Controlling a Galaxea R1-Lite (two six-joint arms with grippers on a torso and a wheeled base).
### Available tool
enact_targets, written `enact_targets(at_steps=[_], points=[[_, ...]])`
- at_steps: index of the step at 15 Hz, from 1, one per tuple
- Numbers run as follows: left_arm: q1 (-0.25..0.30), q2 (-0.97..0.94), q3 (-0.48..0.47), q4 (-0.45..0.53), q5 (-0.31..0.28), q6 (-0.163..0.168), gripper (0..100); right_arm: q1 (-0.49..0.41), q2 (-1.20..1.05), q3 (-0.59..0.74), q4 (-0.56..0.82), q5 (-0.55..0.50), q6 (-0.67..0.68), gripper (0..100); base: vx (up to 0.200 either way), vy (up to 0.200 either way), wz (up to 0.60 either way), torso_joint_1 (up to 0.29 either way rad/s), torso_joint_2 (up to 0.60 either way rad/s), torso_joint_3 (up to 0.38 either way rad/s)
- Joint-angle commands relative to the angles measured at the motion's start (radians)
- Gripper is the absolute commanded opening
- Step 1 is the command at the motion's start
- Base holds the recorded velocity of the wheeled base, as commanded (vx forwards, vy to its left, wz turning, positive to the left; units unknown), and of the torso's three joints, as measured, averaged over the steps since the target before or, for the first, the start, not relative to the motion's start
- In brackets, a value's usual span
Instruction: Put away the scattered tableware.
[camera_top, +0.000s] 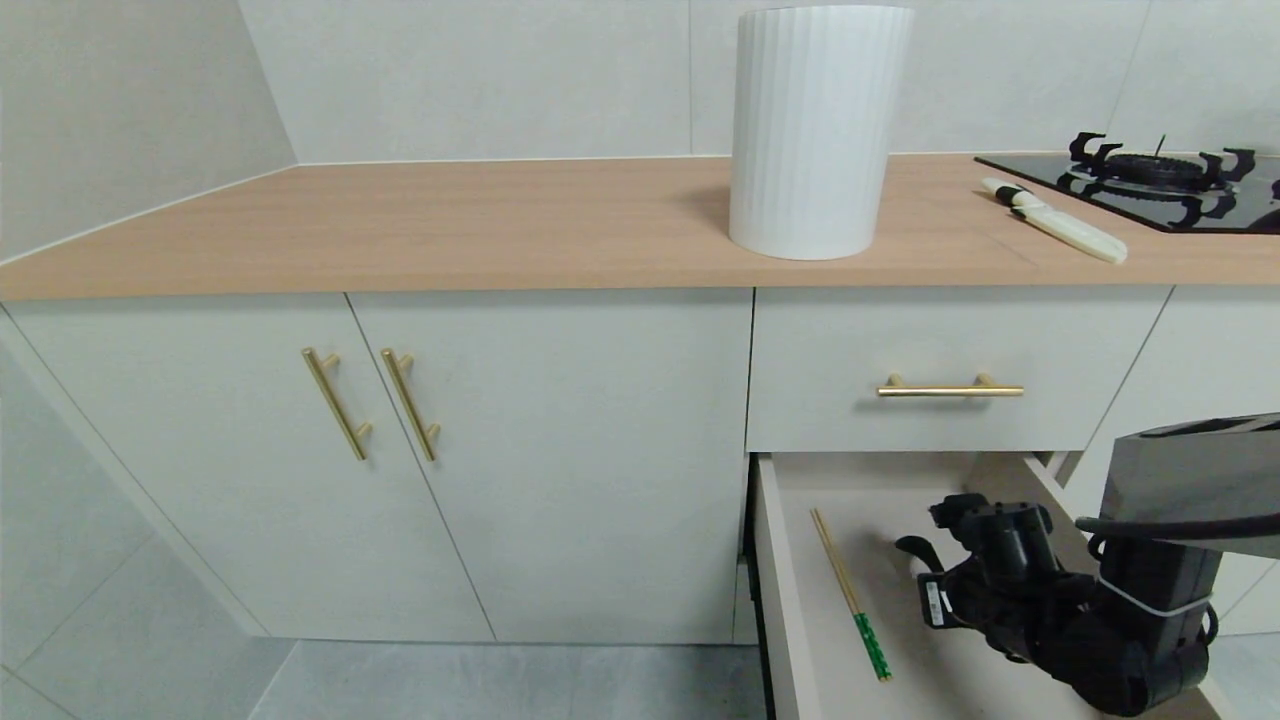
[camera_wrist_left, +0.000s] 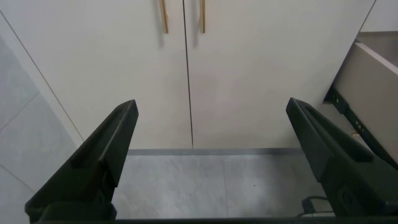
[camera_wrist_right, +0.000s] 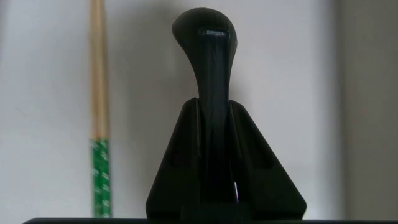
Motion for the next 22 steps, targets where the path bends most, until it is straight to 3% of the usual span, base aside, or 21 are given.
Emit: enact_targets(at_steps=[1,11,12,19,22], points=[[0.001,0.0,0.0,0.0,0.0,0.0,100,0.001,0.058,-0.005,-0.001,-0.001,0.001,0,0.0,0.0,0.0,0.0,0.0,0.0],[0.0,0.0,0.0,0.0,0.0,0.0,100,0.001,0.072,-0.003,-0.021,-0.008,-0.001,0,0.0,0.0,0.0,0.0,0.0,0.0],[0.001,0.0,0.0,0.0,0.0,0.0,100,0.001,0.07,-0.003,-0.023,-0.008,-0.001,100,0.0,0.0,0.0,0.0,0.0,0.0],[0.001,0.0,0.0,0.0,0.001,0.0,100,0.001,0.059,0.0,-0.023,-0.008,0.001,100,0.0,0.0,0.0,0.0,0.0,0.0],[0.001,0.0,0.0,0.0,0.0,0.0,100,0.001,-0.044,0.032,-0.013,-0.004,-0.004,100,0.0,0.0,0.0,0.0,0.0,0.0]])
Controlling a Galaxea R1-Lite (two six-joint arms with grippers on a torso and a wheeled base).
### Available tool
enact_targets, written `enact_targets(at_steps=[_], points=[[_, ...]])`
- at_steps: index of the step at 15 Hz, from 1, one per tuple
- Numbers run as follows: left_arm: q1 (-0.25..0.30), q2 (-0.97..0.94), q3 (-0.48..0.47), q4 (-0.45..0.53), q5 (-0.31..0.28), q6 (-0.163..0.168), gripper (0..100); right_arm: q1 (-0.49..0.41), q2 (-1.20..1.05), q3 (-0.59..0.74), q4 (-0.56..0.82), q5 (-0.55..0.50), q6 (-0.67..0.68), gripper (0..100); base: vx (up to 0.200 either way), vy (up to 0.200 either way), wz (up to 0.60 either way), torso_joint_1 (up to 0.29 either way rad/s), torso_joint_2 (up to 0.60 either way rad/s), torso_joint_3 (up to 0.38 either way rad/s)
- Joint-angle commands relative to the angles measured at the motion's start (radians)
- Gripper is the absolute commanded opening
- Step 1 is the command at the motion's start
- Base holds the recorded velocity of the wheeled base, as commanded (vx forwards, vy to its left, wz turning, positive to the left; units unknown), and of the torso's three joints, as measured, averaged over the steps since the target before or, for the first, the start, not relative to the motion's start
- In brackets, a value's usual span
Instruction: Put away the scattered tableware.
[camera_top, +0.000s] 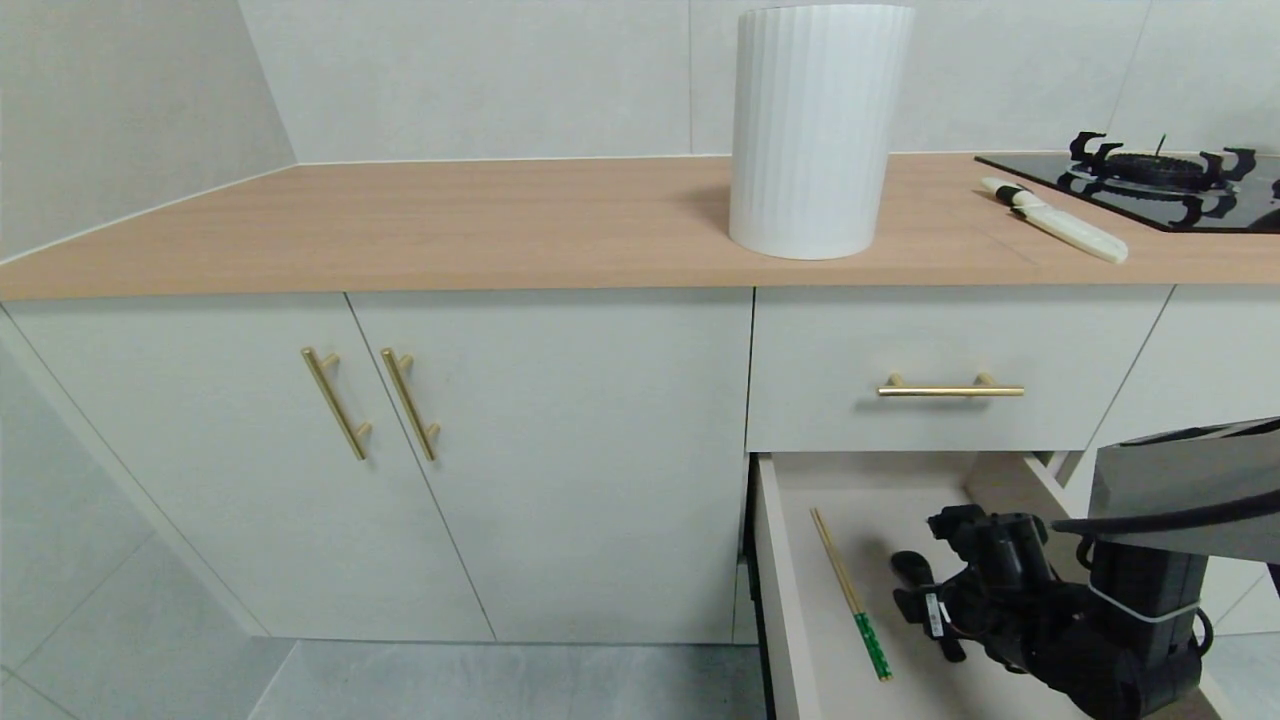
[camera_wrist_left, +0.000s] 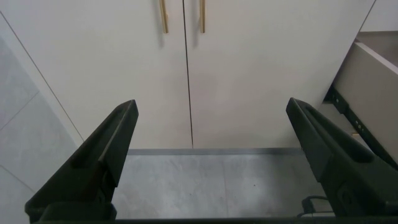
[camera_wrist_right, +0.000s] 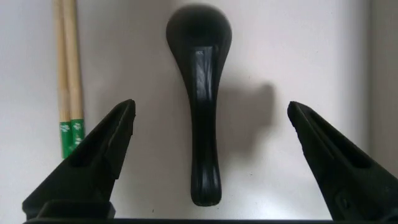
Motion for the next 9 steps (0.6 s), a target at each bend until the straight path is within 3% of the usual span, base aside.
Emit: enact_targets(at_steps=[1,3,9], points=[[0.001,0.0,0.0,0.0,0.001,0.0,100,0.002,-0.122,0.04,0.012,0.007,-0.006,100,0.0,0.0,0.0,0.0,0.0,0.0],[0.001,0.0,0.0,0.0,-0.001,0.0,100,0.005,-0.225,0.047,0.064,0.009,-0.007,100,0.0,0.0,0.0,0.0,0.0,0.0],[-0.001,0.0,0.0,0.0,-0.001,0.0,100,0.02,-0.574,0.006,0.425,0.078,-0.006,100,0.0,0.0,0.0,0.0,0.0,0.0]])
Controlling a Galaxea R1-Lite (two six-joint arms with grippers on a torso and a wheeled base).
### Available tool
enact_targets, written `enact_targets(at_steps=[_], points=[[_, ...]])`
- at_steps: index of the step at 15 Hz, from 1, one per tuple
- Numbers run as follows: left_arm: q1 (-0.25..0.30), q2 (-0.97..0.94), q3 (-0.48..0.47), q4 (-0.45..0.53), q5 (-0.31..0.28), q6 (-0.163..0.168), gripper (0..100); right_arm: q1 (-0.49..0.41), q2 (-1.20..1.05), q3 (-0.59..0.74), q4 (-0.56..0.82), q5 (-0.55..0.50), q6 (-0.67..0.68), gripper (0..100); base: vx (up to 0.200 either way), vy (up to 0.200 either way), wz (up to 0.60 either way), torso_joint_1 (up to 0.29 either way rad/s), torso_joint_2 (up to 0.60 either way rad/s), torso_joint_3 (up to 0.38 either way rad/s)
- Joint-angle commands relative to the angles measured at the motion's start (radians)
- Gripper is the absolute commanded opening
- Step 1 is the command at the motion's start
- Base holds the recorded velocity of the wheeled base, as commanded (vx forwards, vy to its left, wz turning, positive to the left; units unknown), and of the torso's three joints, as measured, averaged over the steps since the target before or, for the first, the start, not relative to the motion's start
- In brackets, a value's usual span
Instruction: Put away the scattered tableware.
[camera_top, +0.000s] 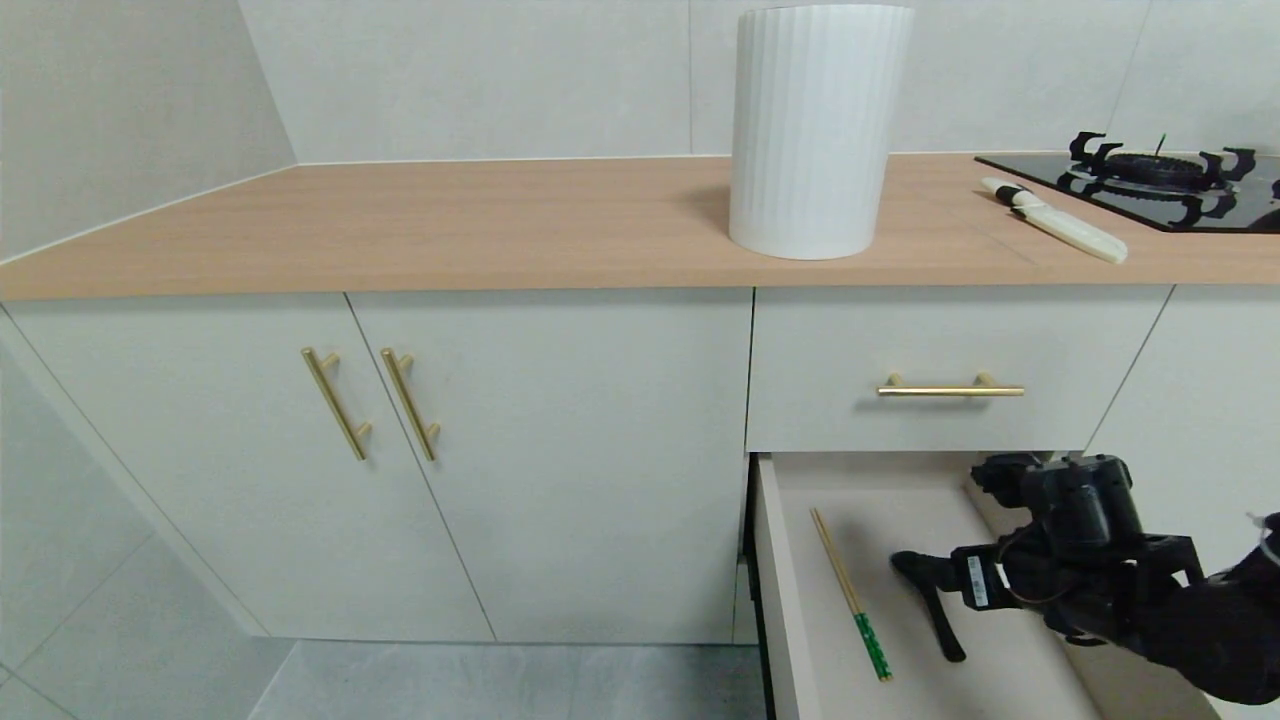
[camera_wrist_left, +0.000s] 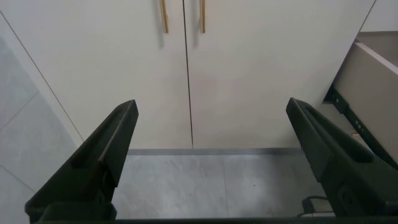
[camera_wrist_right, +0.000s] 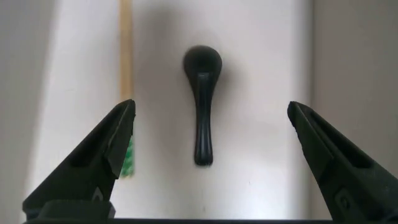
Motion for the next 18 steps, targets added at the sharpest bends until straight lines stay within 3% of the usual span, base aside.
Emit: enact_targets(at_steps=[1,3,6,12,18], points=[[0.001,0.0,0.0,0.0,0.0,0.0,100,0.013,-0.252,-0.05,0.214,0.033,0.0,100,0.0,0.0,0.0,0.0,0.0,0.0],[0.0,0.0,0.0,0.0,0.0,0.0,100,0.024,-0.356,-0.079,0.357,0.102,0.0,100,0.0,0.0,0.0,0.0,0.0,0.0],[0.001,0.0,0.0,0.0,0.0,0.001,100,0.041,-0.442,-0.128,0.535,0.116,0.0,100,0.0,0.0,0.0,0.0,0.0,0.0],[0.001,0.0,0.0,0.0,0.0,0.0,100,0.059,-0.46,-0.125,0.547,0.118,0.0,100,0.0,0.0,0.0,0.0,0.0,0.0],[0.0,0.0,0.0,0.0,0.0,0.0,100,0.078,-0.459,-0.12,0.547,0.116,0.0,100,-0.2,0.0,0.0,0.001,0.0,-0.002]])
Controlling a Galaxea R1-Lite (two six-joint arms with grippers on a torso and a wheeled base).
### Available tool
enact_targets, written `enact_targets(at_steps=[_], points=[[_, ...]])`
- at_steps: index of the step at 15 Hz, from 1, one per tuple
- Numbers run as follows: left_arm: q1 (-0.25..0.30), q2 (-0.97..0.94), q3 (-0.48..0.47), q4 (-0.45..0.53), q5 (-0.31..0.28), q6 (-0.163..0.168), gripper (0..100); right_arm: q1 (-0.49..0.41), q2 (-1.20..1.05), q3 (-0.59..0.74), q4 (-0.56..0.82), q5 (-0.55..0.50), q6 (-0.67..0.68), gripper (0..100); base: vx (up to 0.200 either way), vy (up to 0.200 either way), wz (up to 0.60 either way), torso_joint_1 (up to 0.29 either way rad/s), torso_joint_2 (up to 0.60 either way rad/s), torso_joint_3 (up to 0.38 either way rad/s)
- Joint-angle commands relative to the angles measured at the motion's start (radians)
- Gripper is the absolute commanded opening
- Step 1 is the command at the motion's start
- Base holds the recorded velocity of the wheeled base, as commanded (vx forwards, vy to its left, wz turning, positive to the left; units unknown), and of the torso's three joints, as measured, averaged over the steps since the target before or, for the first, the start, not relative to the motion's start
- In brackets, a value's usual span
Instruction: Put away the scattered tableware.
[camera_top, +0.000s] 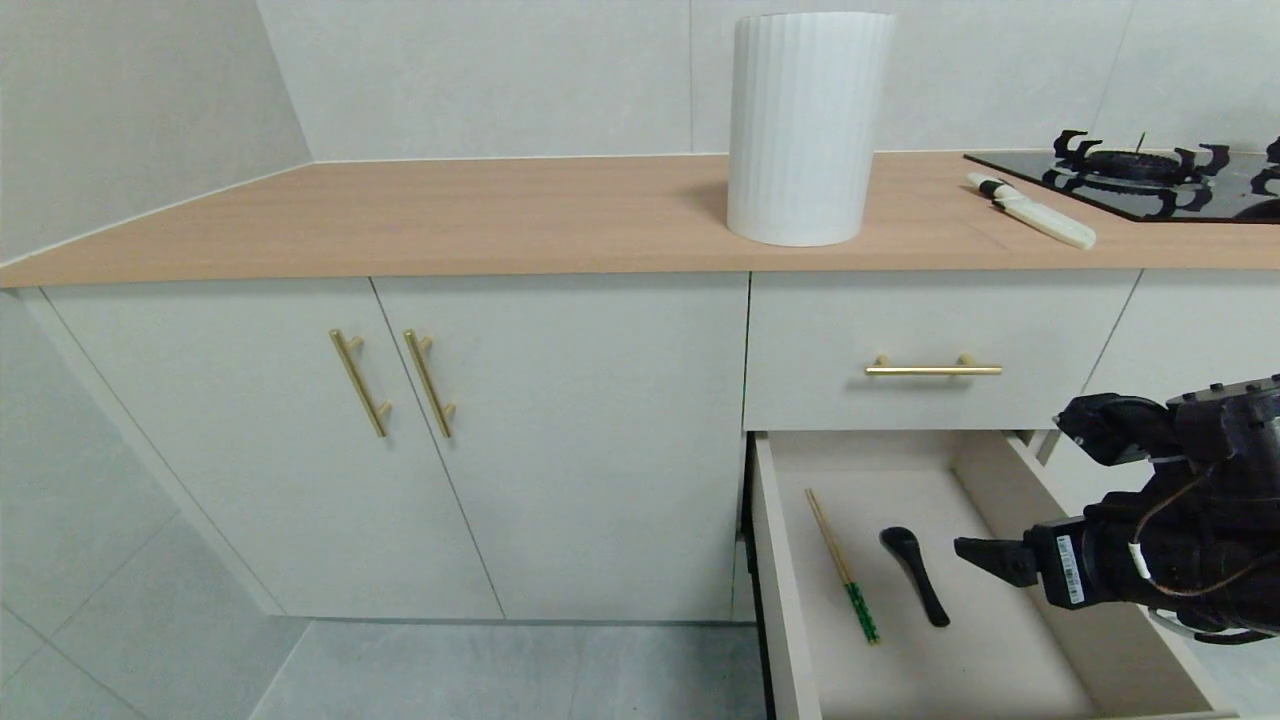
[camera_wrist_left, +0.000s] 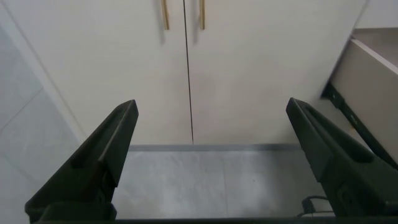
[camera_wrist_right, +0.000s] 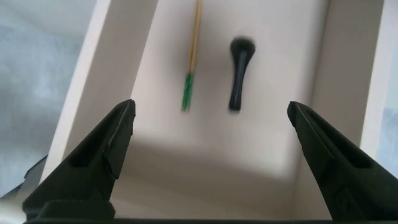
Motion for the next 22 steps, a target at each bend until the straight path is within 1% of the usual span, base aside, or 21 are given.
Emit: enact_targets(at_steps=[1,3,8,10,12,13,14,16,17,18,19,22], points=[[-0.001,0.0,0.0,0.0,0.0,0.001,100,0.008,0.002,0.002,0.001,0.0,0.0,100,-0.2,0.0,0.0,0.012,0.01,0.002],[-0.001,0.0,0.0,0.0,0.0,0.0,100,0.013,0.004,0.003,0.001,0.0,0.0,100,-0.2,0.0,0.0,0.002,0.0,0.005],[0.001,0.0,0.0,0.0,0.0,0.001,100,0.027,0.005,0.011,0.004,0.0,0.0,100,0.0,0.0,0.0,0.0,0.0,0.0],[-0.001,0.0,0.0,0.0,0.002,0.001,100,0.067,0.005,0.011,0.041,0.012,0.001,100,0.0,0.0,0.0,0.0,0.0,0.0],[0.001,0.0,0.0,0.0,0.0,0.0,100,0.111,-0.001,0.009,0.11,0.087,0.003,100,0.0,0.0,0.0,0.0,0.0,0.0],[-0.001,0.0,0.0,0.0,0.0,0.0,100,0.12,-0.002,0.011,0.125,0.099,0.003,100,0.0,0.0,0.0,0.0,0.0,0.0],[0.001,0.0,0.0,0.0,0.002,0.0,100,0.145,-0.016,0.011,0.184,0.127,0.0,100,0.0,0.0,0.0,0.0,0.0,0.0],[-0.001,0.0,0.0,0.0,0.0,0.001,100,0.151,-0.055,0.005,0.265,0.222,-0.02,100,0.0,0.0,0.0,0.0,0.0,0.0],[0.001,0.0,0.0,0.0,0.0,0.0,100,0.149,-0.07,0.003,0.312,0.257,-0.057,100,0.0,0.0,0.0,0.0,0.0,0.0],[-0.001,0.0,0.0,0.0,0.002,0.001,100,0.151,-0.071,0.003,0.332,0.265,-0.074,100,0.0,0.0,0.0,0.0,0.0,0.0],[-0.001,0.0,0.0,0.0,0.002,0.001,100,0.151,-0.062,0.006,0.368,0.265,-0.118,100,0.0,0.0,0.0,0.0,0.0,0.0],[0.001,0.0,0.0,0.0,0.002,0.0,100,0.149,-0.006,0.006,0.368,0.259,-0.126,100,0.0,0.0,0.0,0.0,0.0,0.0]])
